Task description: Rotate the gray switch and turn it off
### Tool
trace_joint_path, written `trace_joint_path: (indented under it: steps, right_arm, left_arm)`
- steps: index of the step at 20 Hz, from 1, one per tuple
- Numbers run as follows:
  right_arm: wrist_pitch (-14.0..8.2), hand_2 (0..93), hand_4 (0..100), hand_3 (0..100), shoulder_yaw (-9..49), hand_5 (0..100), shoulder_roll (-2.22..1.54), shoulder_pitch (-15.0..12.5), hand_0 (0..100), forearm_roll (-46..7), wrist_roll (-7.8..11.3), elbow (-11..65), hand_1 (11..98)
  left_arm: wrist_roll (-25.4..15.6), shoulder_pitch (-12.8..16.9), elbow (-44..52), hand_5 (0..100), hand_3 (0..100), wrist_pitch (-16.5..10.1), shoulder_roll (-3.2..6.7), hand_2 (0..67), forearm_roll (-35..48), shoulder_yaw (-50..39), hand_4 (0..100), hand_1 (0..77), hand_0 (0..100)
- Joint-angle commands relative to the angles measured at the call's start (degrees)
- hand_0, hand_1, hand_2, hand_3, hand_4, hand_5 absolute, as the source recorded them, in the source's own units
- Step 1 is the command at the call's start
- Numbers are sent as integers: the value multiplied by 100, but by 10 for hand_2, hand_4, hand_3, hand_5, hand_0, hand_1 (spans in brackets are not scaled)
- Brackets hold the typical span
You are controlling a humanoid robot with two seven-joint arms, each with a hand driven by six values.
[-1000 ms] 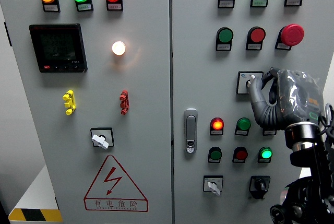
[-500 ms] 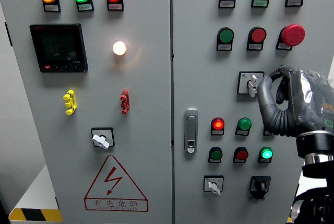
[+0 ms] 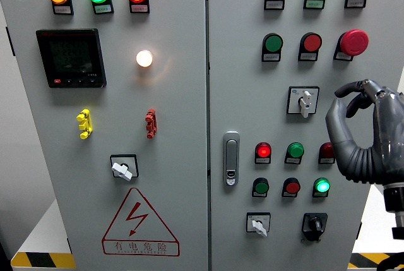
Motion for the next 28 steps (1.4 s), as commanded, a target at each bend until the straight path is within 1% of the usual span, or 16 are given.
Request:
trace_joint_path:
  steps: [1, 2, 3, 4, 5, 6, 7, 8, 11, 12, 13, 16, 17, 18, 21, 28]
  right_arm:
    - [-7, 373, 355, 483, 15, 615, -8, -163, 712, -81, 25, 194, 346]
    - [-16, 357, 341, 467, 24, 595, -8, -207, 618, -177, 25, 256, 346]
    - [-16, 333, 324, 445, 67, 574, -8, -260, 305, -230, 25, 318, 375]
    - [-16, 307, 304, 424, 111, 550, -8, -313, 0, -240, 112, 388, 405]
    - [-16, 304, 301, 421, 181, 544, -8, -435, 0, -274, 235, 484, 412]
    - [-16, 301, 289, 407, 217, 529, -8, -558, 0, -310, 306, 581, 428]
    - [-16, 300, 283, 403, 270, 525, -17, -664, 0, -371, 411, 669, 434]
    - [-16, 286, 260, 382, 322, 502, -17, -699, 0, -380, 525, 705, 444]
    - [-86, 246, 207, 328, 332, 432, -17, -901, 0, -424, 649, 801, 456]
    - [-95, 229, 182, 304, 358, 398, -17, -911, 0, -433, 649, 802, 459]
    - [-95, 225, 176, 298, 375, 386, -26, -946, 0, -433, 649, 810, 459]
    - [-104, 201, 146, 265, 358, 344, -26, -999, 0, -433, 667, 872, 451]
    - [-104, 191, 132, 252, 358, 332, -26, -1007, 0, -433, 702, 881, 450]
    - [-104, 168, 128, 234, 349, 322, -35, -1042, 0, -433, 711, 898, 449]
    - [-104, 126, 126, 189, 349, 294, -35, -1069, 0, -442, 720, 898, 448]
    - [-166, 110, 122, 151, 340, 266, -35, -1069, 0, -521, 711, 907, 448]
  left_arm:
    - [-8, 0, 0, 118, 183, 0, -2, 131, 0, 0, 95, 0, 0]
    - [1, 0, 0, 118, 183, 0, -2, 131, 0, 0, 96, 0, 0]
    - [1, 0, 0, 118, 183, 0, -2, 131, 0, 0, 95, 0, 0]
    - [1, 0, 0, 118, 183, 0, -2, 131, 0, 0, 96, 0, 0]
    - [1, 0, 0, 118, 183, 0, -2, 131, 0, 0, 96, 0, 0]
    - [-7, 0, 0, 118, 183, 0, -2, 131, 0, 0, 96, 0, 0]
    - [1, 0, 0, 118, 183, 0, -2, 132, 0, 0, 96, 0, 0]
    - [1, 0, 0, 118, 183, 0, -2, 132, 0, 0, 96, 0, 0]
    - [1, 0, 0, 118, 183, 0, 7, 132, 0, 0, 96, 0, 0]
    - [-7, 0, 0, 118, 183, 0, -2, 132, 0, 0, 96, 0, 0]
    - [1, 0, 0, 118, 183, 0, -2, 132, 0, 0, 96, 0, 0]
    - [1, 0, 0, 118, 183, 0, -2, 132, 0, 0, 96, 0, 0]
    - [1, 0, 0, 118, 183, 0, 7, 132, 0, 0, 96, 0, 0]
    - [1, 0, 0, 118, 183, 0, 7, 132, 0, 0, 96, 0, 0]
    - [1, 0, 0, 118, 183, 0, -2, 132, 0, 0, 96, 0, 0]
    - [-7, 0, 0, 118, 183, 0, -2, 132, 0, 0, 96, 0, 0]
